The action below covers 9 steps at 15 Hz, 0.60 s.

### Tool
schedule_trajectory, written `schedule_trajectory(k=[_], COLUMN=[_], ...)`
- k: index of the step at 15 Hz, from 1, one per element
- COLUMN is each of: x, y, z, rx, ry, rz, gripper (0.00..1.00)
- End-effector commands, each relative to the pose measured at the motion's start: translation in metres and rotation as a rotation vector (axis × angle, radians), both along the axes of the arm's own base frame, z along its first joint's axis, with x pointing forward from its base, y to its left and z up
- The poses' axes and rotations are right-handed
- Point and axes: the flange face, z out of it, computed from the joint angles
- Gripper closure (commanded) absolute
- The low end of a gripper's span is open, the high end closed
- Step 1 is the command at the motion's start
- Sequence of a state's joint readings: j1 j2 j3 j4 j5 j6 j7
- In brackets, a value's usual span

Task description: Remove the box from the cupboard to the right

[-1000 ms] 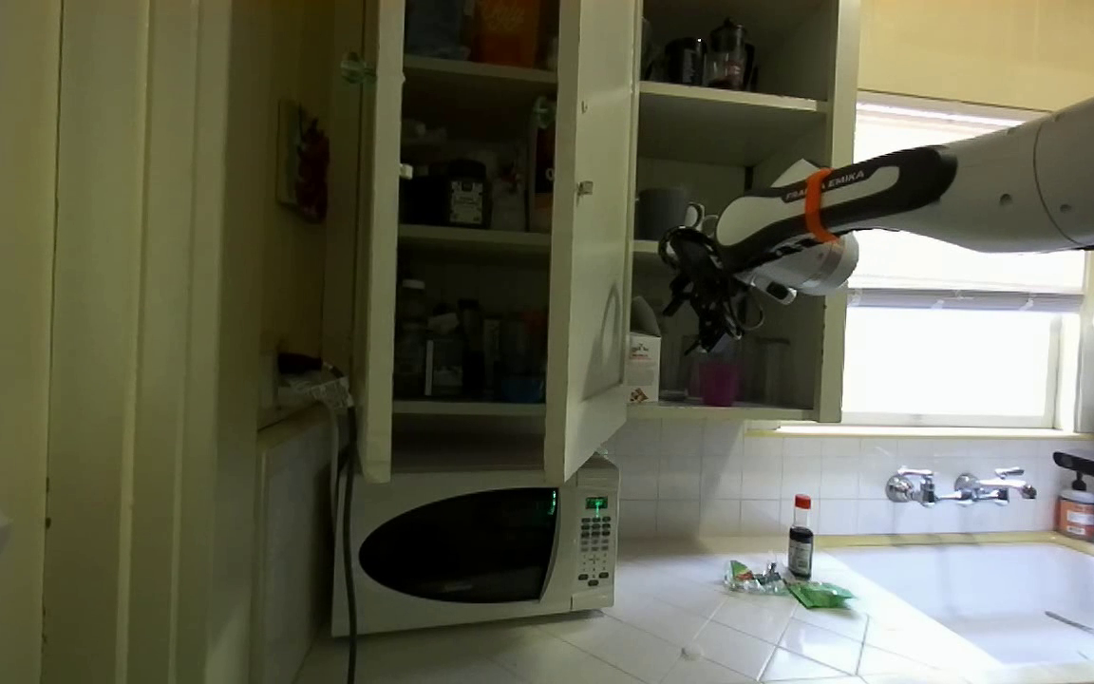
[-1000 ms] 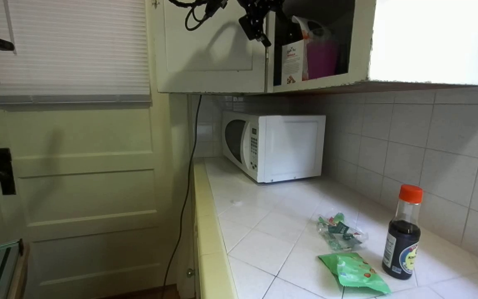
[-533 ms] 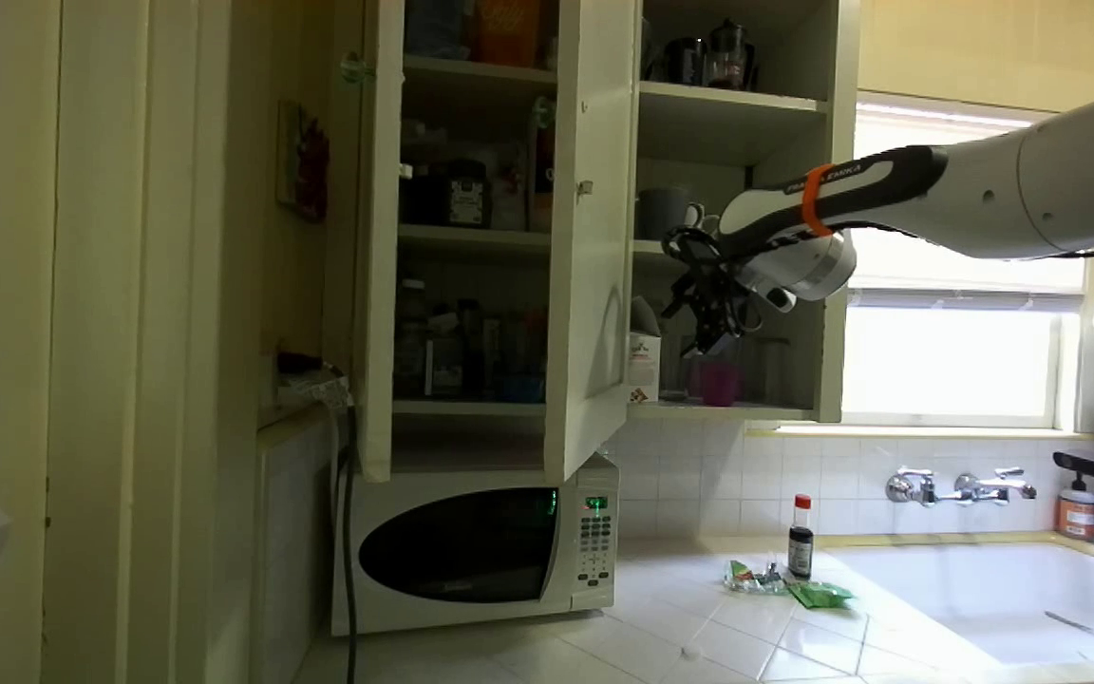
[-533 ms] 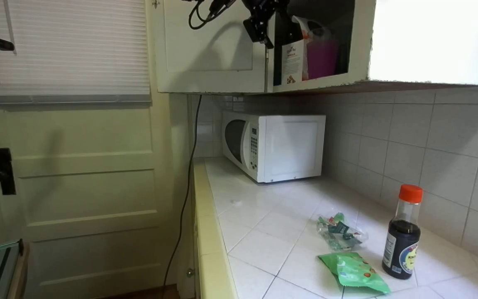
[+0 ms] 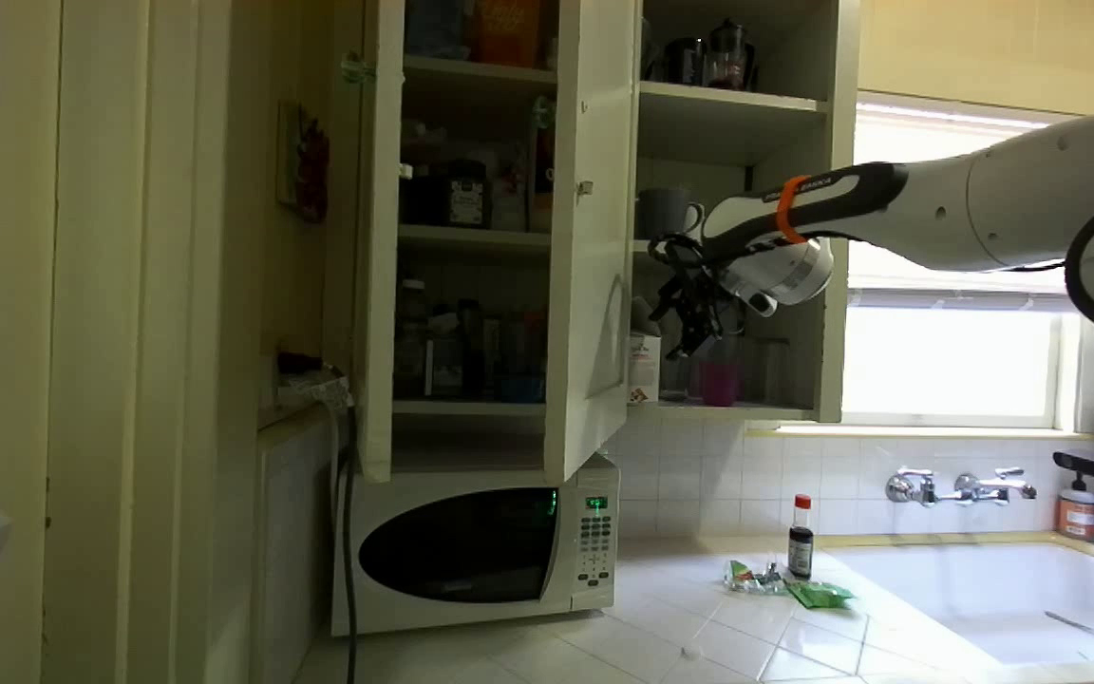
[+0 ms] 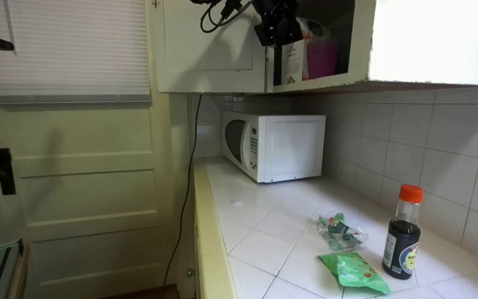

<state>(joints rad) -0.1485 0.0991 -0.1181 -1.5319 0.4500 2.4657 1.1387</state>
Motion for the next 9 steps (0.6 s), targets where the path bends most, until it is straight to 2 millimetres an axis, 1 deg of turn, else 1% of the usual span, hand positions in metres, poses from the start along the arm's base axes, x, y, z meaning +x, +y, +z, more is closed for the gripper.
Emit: schedule_trajectory(k=[1, 9], x=[0.017, 0.037], y=[-0.011, -0.018], z=[-0.002, -0.005], rx=[0.024, 0.042], ry=[0.011, 0.06], rz=[0.026, 0.087], gripper=[0.0, 0.0])
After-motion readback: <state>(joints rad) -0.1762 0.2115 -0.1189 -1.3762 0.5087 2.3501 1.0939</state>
